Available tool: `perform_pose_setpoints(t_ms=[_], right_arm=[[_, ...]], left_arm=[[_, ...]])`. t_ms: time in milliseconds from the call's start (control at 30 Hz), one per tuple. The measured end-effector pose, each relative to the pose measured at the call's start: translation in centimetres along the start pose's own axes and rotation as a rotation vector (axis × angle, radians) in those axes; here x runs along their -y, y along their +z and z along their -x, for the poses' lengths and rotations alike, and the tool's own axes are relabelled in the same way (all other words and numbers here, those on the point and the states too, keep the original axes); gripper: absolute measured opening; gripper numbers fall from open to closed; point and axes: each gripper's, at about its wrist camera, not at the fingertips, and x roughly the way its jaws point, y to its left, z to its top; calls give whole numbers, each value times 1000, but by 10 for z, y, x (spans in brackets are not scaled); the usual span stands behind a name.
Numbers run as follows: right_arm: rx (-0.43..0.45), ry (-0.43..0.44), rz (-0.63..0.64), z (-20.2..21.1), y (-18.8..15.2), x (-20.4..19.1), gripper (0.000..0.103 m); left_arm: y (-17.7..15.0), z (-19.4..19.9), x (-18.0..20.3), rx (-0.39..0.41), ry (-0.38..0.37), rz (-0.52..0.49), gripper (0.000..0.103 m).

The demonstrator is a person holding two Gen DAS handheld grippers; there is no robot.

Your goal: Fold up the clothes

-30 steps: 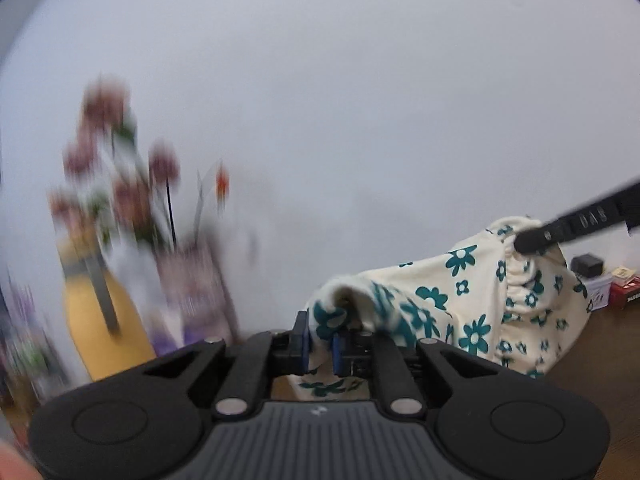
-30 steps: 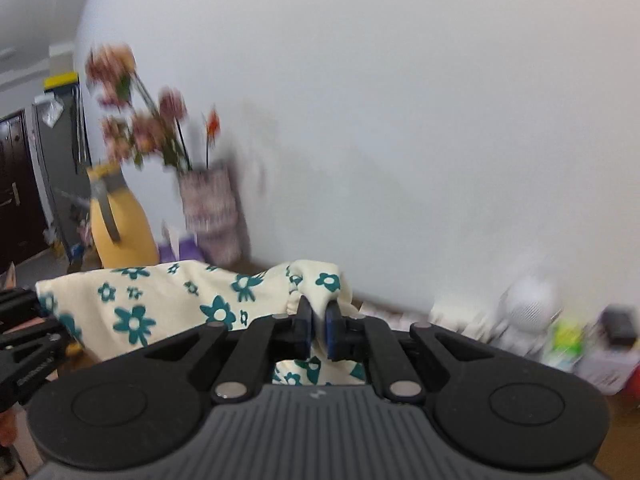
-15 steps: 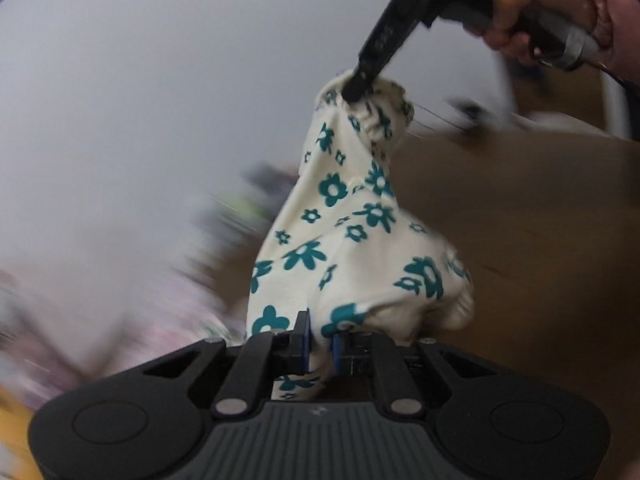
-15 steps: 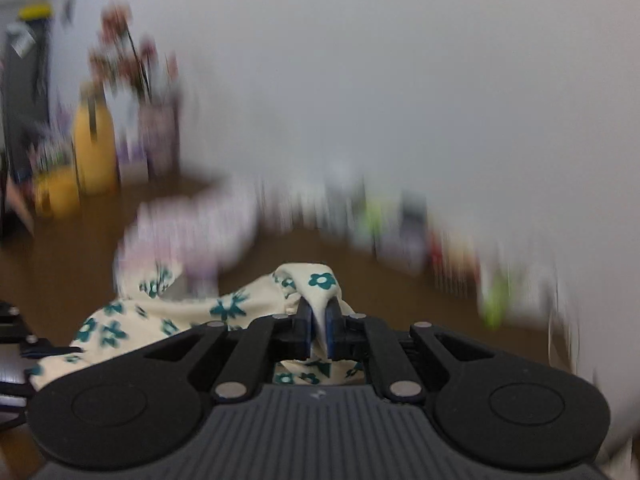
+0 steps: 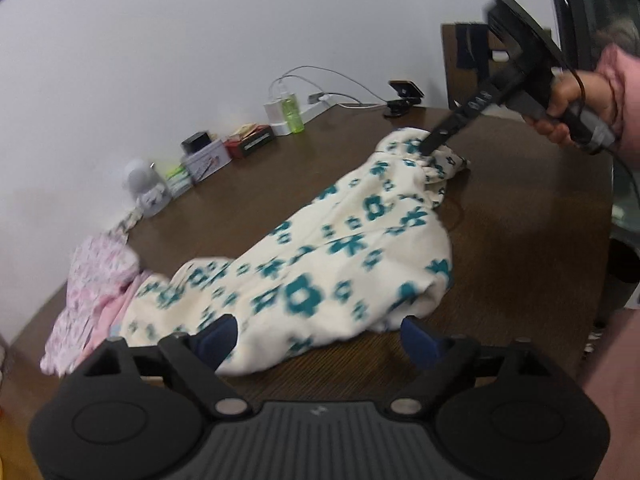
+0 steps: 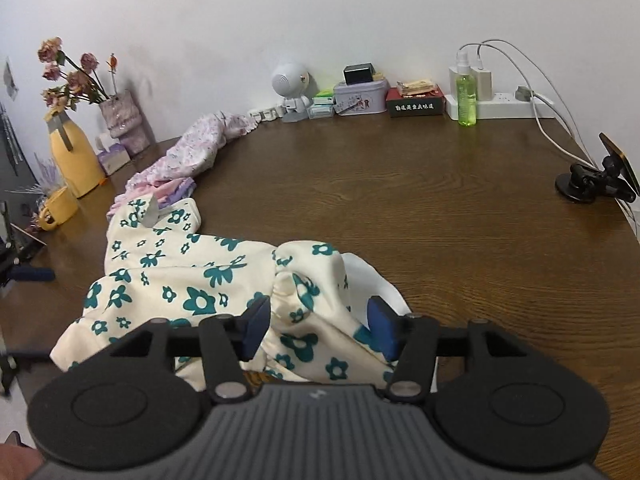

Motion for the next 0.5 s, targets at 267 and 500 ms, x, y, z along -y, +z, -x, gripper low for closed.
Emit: perform_pose_setpoints(t_ms=[267, 500], right_arm=[[-27, 38, -24, -17, 11, 6, 72], [-10, 40, -43, -24, 9, -1, 72]], left_arm=[[13, -21, -88, -47, 141, 261, 92], [27, -82, -143, -99, 148, 458, 89]])
